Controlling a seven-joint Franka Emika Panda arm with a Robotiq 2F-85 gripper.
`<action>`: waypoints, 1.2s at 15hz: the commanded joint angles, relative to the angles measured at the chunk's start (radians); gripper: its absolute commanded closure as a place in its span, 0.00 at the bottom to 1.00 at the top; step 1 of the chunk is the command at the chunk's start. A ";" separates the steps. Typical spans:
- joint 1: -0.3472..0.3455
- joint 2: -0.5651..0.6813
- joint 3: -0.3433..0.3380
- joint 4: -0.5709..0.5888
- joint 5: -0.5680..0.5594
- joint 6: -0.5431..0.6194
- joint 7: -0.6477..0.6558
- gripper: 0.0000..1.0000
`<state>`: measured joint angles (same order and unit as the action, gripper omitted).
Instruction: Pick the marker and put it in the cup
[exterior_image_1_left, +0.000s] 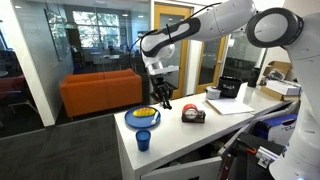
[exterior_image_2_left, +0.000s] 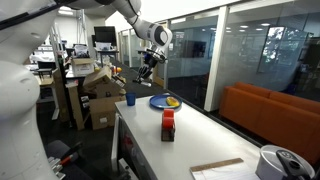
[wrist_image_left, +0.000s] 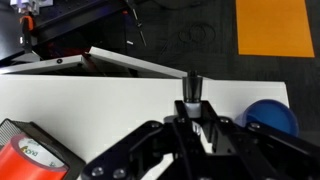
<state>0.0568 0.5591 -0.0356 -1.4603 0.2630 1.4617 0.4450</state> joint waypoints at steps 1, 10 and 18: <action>-0.060 0.024 -0.029 0.008 0.096 0.006 0.084 0.95; -0.132 0.053 -0.028 -0.018 0.482 0.095 0.307 0.95; -0.102 0.043 0.010 -0.095 0.683 0.156 0.281 0.95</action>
<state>-0.0447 0.6168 -0.0424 -1.5062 0.8989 1.6057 0.7542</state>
